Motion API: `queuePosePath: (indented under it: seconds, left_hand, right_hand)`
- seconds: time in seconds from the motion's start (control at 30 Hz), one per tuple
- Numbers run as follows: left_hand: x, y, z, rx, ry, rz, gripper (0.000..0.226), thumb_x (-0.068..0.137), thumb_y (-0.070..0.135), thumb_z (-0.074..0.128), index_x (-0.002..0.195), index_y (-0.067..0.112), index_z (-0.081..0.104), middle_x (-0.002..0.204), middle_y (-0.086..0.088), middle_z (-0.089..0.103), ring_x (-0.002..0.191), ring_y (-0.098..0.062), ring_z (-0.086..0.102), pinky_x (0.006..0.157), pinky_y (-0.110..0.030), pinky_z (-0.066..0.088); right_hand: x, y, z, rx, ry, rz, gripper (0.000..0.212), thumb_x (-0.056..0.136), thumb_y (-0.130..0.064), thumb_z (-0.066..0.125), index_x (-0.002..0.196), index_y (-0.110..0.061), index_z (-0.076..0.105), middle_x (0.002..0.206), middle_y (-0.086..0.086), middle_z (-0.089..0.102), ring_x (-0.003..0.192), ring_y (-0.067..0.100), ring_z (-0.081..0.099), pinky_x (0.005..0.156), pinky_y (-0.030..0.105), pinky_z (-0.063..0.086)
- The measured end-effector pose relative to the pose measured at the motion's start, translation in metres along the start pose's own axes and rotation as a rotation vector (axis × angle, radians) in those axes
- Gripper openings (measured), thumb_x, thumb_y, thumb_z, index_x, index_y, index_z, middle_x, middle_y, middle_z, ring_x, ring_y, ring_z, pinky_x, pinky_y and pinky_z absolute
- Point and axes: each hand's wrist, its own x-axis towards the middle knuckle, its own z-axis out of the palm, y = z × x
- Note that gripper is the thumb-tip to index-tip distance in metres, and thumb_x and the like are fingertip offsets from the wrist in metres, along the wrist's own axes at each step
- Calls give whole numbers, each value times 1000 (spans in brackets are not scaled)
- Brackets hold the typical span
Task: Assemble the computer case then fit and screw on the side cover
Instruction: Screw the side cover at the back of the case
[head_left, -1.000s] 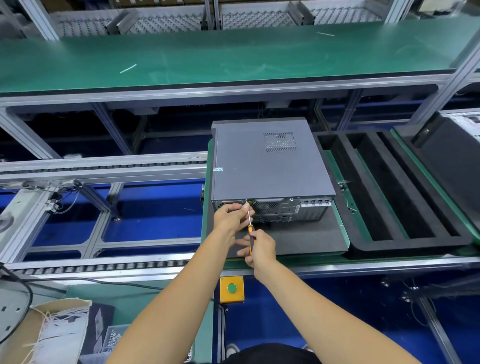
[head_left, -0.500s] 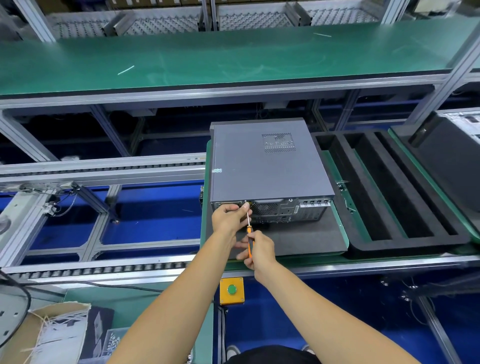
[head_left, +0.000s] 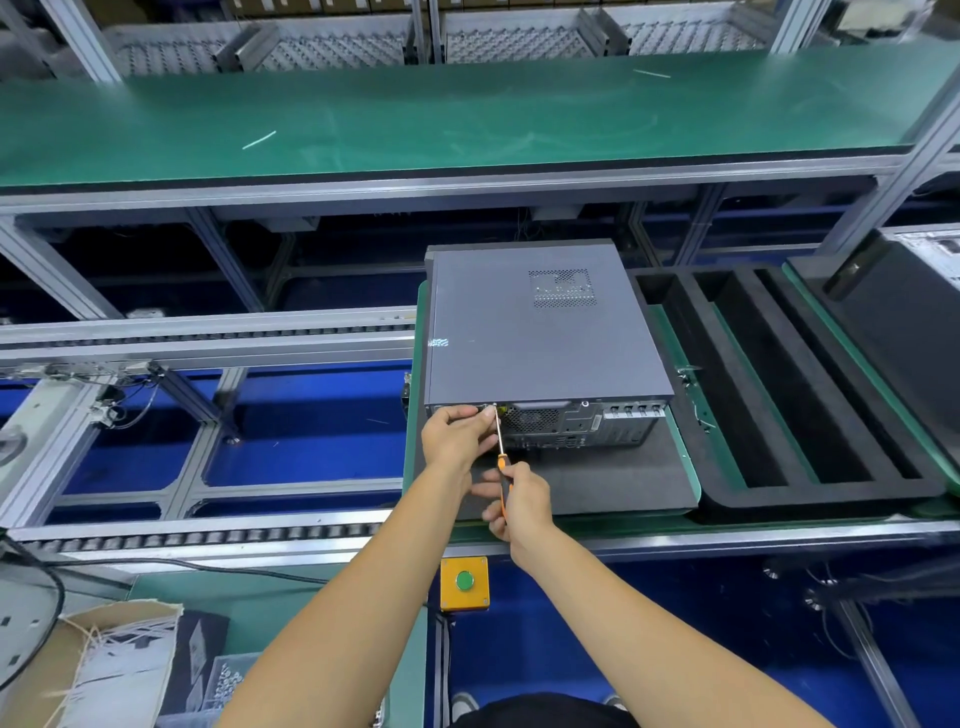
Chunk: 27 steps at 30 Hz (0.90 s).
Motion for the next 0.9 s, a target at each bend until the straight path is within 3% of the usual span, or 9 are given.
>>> queuePosePath:
  seconds: [0.1,0.2,0.5,0.9]
  left_hand:
    - [4,1,-5,21,-15,-3,20,85,8,80,101,9,67,96,-11,76,86,-17,77,68,-26,61]
    - [6,-1,-8,26,-44,-4,19,87,7,77,104,9,69,96,-9,77,86,-13,77,69,-25,60]
    - [8,-11,-3,14,-74,-9,19,87,8,78,104,9,70,89,-4,78,87,-13,76,69,-21,59]
    - [10,-17,7,-75,-18,-5,22,85,7,79,103,4,66,94,-11,77,86,-16,77,69,-22,60]
  right_hand:
    - [0,3,-2,-1,13,-44,38,103,-27,42,93,-6,72,58,0,59,39,11,36,38,21,25]
    - [1,4,-4,23,9,-60,33,101,-25,45,88,-7,70,56,-3,48,42,11,29,40,22,21]
    - [5,8,-11,32,17,-72,26,97,-22,48,86,-6,66,54,-1,47,41,12,27,38,22,21]
    - [2,9,-21,21,45,-53,22,96,-18,49,85,-6,64,56,0,45,42,12,26,40,22,19]
